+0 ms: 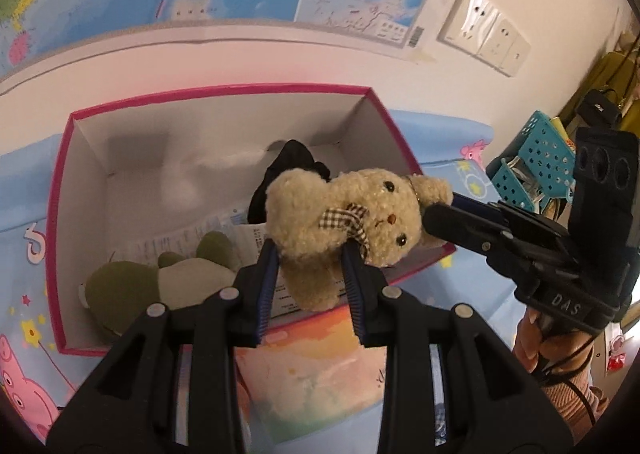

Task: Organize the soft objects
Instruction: 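Lift the teddy bear into the pink box and open the right gripper, then grasp the green-and-white bag on the sheet with the right gripper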

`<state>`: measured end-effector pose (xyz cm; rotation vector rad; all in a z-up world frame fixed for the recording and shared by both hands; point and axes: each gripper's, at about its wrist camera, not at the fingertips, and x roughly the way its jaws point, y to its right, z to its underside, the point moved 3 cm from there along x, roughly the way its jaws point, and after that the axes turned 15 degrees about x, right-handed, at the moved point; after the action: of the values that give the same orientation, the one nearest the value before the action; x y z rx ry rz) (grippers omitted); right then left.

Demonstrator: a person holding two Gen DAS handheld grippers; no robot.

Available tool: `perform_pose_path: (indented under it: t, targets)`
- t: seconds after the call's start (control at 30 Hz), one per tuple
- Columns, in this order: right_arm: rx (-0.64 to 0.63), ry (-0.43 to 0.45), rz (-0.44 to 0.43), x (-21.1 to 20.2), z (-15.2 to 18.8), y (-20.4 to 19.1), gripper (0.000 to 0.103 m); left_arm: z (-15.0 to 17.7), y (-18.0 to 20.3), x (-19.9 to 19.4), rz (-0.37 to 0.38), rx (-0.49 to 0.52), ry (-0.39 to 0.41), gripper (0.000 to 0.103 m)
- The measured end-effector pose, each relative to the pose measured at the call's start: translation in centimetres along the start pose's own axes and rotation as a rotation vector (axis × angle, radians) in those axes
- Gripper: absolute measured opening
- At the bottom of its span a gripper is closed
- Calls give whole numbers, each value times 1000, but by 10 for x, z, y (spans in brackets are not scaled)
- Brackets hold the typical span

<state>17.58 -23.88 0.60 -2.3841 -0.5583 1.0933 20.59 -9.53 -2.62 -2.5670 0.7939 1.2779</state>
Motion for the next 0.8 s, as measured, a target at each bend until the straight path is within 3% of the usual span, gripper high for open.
perform_pose_path:
  t: [0.13,0.27,0.43,0.53,0.6,0.8]
  targets:
    - [11,20,51,1,-2,5,27,-1,-4,5,-15,-24,-18,33]
    - [-13,34,71,-5,1,3,34,3,-4,-6,-14,-16,15,34]
    - [-25,32,18,-25,13,-6,38,12,3,-36,-29,43,90,34]
    - [-61,4,-44,-40,30,-17,48,26,14,-65,-24,100,155,35]
    - [-107,-25,-94,-52,50,-27,53,38,18,-78,-11,109,179,36]
    - [-166,-142,-179,-75,114,-42,55,92,30,-101,68,115,187,36]
